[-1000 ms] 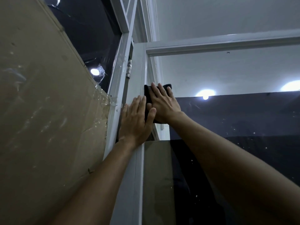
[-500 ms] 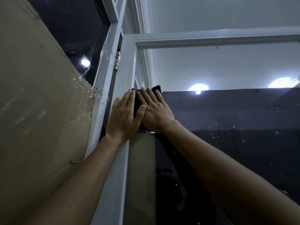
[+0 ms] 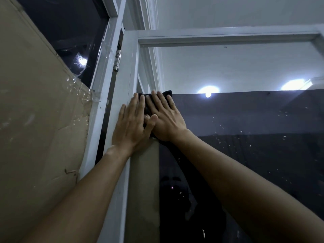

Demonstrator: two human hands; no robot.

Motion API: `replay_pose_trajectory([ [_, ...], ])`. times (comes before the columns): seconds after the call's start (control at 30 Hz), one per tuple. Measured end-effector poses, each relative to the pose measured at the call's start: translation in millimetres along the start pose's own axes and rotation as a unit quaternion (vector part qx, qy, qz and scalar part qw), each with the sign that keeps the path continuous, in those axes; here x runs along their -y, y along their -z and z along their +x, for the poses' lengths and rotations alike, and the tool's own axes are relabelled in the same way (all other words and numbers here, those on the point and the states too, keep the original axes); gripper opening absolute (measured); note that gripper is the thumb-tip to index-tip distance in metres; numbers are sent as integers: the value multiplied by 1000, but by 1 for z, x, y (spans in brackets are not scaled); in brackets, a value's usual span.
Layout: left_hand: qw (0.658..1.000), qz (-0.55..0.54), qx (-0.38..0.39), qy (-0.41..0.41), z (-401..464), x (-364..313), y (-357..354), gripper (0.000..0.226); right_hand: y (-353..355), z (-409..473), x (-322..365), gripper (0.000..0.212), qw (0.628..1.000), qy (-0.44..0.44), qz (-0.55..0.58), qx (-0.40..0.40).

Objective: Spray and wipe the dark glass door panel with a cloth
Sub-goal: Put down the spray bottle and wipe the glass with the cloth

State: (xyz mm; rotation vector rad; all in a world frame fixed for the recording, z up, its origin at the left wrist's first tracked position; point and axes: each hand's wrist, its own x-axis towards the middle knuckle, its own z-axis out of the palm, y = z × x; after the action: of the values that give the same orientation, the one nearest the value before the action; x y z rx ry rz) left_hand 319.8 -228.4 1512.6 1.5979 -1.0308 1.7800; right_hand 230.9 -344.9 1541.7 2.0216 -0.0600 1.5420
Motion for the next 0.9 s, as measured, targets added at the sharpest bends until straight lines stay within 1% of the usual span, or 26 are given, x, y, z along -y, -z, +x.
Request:
replay_pose_trajectory([
  [0.1,999,32,14,-9,0,0,0,93,-2,2,-16,69,999,-39,-2,-11],
  [0.23,998,63,22,-16,0,0,0,92,-1,0,-26,85,1000,-22,-9,-14],
  [0.37,997,70,26,-8,1,-1,2,92,3,-2,-33,69,1000,-19,-7,-16],
  [0.47,997,76,27,-8,1,-2,1,94,4,-1,-32,79,999,-30,3,-14],
  [0.6,999,35,20,8,1,-3,3,90,11,9,-17,77,998,-66,-14,8],
  [0.63,1000,19,19,13,1,-4,3,89,12,10,-13,77,997,-80,-2,8],
  [0.73,999,-14,23,23,0,-4,6,91,5,7,-3,79,991,-109,80,5],
  [0.77,999,-21,24,28,1,-5,7,93,1,5,-2,81,990,-108,91,-2],
  [0.83,999,-31,29,34,2,-6,7,95,-4,2,-5,88,994,-88,71,-15],
  [0.9,999,-23,28,38,4,-8,6,101,-7,2,-10,84,997,-62,34,-23],
])
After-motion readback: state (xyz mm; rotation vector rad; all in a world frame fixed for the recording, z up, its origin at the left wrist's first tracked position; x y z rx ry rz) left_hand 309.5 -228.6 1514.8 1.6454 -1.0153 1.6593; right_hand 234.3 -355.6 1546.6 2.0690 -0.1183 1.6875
